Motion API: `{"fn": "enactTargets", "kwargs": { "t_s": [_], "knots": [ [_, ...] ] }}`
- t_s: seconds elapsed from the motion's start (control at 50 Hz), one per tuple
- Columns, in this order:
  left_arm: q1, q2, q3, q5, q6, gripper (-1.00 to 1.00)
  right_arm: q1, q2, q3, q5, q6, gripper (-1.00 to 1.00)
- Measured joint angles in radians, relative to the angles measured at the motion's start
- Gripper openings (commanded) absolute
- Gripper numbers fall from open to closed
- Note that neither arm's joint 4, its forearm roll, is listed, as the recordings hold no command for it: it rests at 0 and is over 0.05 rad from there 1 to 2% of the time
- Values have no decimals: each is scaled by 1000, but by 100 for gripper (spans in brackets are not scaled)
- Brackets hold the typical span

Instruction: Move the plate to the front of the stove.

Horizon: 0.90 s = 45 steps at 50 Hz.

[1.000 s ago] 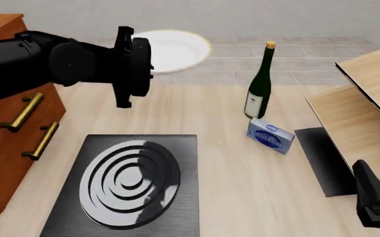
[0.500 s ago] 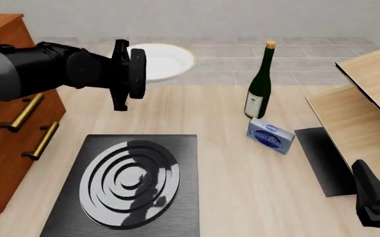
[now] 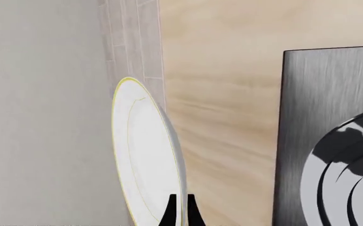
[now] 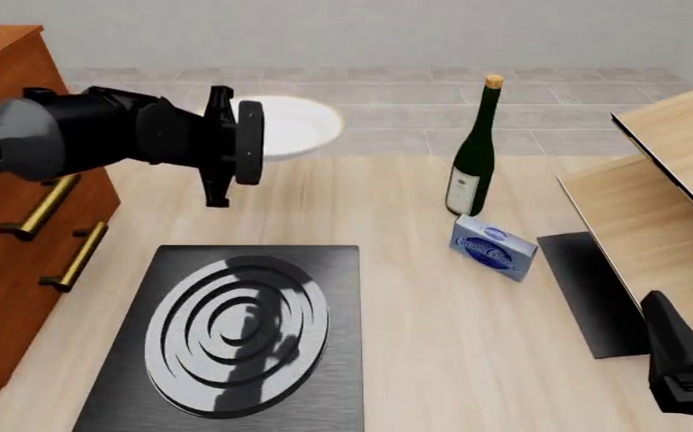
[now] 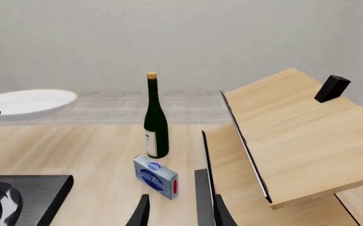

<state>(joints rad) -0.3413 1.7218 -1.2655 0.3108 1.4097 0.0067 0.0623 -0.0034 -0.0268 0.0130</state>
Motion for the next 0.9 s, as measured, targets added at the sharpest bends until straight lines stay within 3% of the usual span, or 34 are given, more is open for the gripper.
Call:
{"fn": "enactTargets", "kwargs": {
  "t_s": [0.9],
  "knots": [
    [21,134,-83,-16,-8,-100,2,16,0,-9,1,100]
  ]
}}
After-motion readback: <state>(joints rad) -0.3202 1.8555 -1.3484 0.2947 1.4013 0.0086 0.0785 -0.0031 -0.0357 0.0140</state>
